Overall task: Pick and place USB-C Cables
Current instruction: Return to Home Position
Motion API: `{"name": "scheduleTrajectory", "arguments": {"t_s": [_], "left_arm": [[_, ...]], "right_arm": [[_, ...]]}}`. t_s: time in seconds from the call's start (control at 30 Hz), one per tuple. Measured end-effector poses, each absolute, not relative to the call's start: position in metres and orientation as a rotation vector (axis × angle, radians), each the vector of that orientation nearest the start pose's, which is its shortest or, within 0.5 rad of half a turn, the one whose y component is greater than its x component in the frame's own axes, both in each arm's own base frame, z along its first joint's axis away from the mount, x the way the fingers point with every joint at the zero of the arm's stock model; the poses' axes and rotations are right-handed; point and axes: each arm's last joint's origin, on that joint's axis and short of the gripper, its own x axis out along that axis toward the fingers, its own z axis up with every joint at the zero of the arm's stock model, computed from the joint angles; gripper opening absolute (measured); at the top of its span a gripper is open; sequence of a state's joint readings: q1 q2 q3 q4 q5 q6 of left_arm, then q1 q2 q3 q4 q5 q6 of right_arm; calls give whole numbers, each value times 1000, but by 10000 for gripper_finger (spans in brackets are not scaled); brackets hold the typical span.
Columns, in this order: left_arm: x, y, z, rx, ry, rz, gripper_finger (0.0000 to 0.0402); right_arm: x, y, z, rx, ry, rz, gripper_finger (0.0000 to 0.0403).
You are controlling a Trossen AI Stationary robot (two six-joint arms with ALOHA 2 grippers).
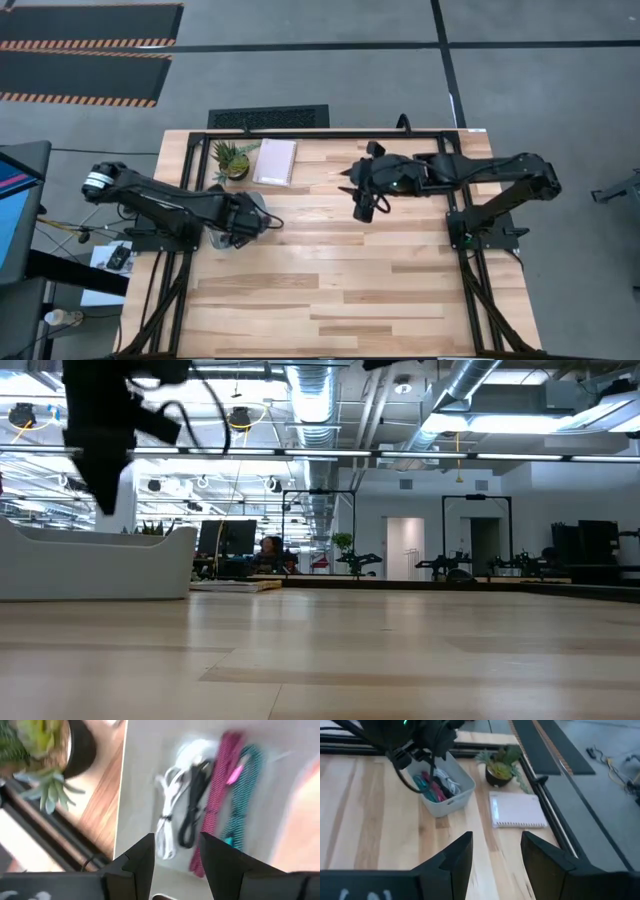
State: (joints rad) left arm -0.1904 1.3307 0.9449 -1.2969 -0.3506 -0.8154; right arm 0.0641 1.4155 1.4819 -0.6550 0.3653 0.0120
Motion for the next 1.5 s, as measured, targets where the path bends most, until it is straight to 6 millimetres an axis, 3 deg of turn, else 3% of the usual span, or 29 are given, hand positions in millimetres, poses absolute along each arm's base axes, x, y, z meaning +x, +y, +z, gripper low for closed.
{"name": "scheduleTrajectory", "arguments": {"t_s": [0.2,0.53,0.73,0.93,1.13,1.5], "left_arm": [[179,-30,274,-234,1213,655,143],[108,-19,343,-336,583,544,143],[75,-11,363,-338,316,490,143],[65,-9,346,-305,251,458,143],[74,-15,313,-331,270,425,143],[92,-23,277,-240,246,428,143]], "right_arm": [[286,12,406,-116,500,-279,189],[210,7,456,-75,313,-259,191],[174,10,456,-45,291,-231,190],[154,10,415,-3,221,-222,192],[137,8,375,62,89,-222,189],[112,-2,336,150,-36,-271,189]]}}
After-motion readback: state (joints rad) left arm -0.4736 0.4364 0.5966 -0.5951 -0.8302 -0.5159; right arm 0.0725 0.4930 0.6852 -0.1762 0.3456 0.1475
